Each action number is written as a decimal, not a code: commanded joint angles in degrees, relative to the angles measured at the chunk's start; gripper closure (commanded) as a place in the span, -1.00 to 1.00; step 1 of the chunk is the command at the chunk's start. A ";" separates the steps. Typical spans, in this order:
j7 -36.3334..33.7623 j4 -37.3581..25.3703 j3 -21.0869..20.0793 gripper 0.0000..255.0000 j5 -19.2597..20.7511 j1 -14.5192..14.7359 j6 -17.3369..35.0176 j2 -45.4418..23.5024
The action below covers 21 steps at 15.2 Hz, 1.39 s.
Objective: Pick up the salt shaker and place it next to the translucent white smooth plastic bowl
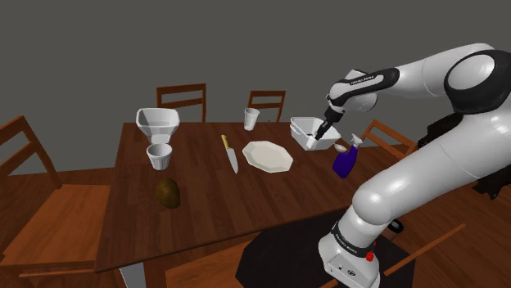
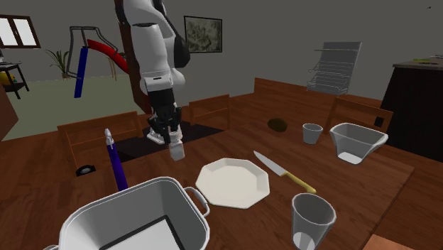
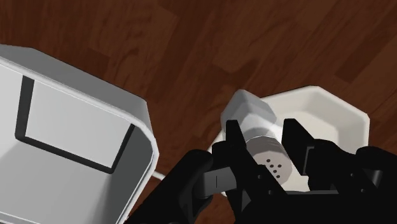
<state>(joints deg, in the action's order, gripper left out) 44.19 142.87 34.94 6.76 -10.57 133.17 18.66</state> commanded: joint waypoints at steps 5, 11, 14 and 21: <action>-1.32 -2.61 -1.44 1.00 1.01 -0.57 -5.15 2.70; -2.17 -5.74 -2.67 1.00 1.45 -0.86 -10.18 4.72; -2.50 -7.45 -3.22 1.00 1.53 -0.92 -12.64 5.51; -11.38 -6.06 -10.03 1.00 0.18 1.97 -12.20 6.09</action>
<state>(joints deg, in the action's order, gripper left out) 34.39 136.51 26.09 7.15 -9.04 120.99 24.50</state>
